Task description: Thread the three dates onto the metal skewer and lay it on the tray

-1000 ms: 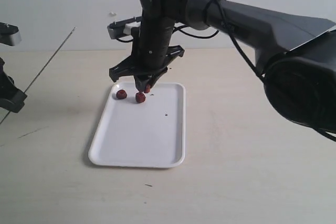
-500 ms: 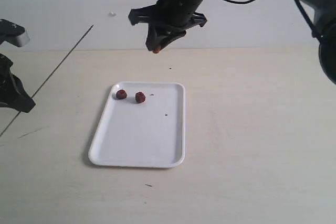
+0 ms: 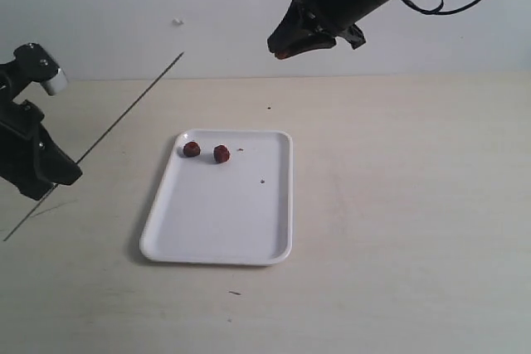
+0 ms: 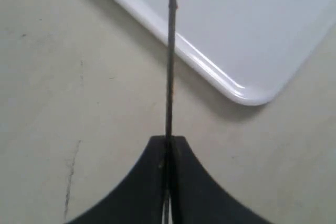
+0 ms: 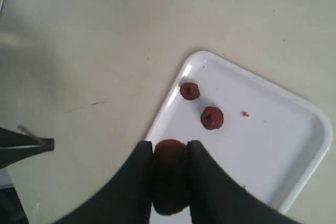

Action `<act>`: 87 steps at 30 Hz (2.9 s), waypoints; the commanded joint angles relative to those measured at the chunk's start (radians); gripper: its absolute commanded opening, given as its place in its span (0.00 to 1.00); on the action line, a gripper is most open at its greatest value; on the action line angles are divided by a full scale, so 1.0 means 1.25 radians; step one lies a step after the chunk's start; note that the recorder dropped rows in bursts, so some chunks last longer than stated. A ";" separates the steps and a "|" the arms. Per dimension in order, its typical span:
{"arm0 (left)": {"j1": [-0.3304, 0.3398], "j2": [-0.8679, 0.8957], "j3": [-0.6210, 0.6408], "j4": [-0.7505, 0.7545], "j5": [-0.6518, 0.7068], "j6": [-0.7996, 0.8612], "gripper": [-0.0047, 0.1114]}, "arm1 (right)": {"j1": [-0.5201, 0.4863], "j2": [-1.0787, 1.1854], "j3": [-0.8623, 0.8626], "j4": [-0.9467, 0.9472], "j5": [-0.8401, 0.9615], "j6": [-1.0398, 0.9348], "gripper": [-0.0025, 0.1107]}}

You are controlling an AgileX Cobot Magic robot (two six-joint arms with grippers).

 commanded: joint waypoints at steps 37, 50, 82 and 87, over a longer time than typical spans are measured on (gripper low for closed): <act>-0.167 0.126 0.001 -0.092 -0.499 0.215 0.04 | 0.025 -0.008 0.083 0.213 0.000 -0.114 0.21; -0.207 0.126 0.001 -0.092 -0.528 0.215 0.04 | 0.025 -0.008 0.083 0.214 0.000 -0.115 0.21; -0.198 0.126 0.001 -0.092 -0.556 0.188 0.04 | 0.010 -0.008 0.083 0.208 0.000 -0.135 0.21; -0.198 0.126 0.001 -0.092 -0.551 0.188 0.04 | 0.002 -0.008 0.083 0.215 0.000 -0.135 0.21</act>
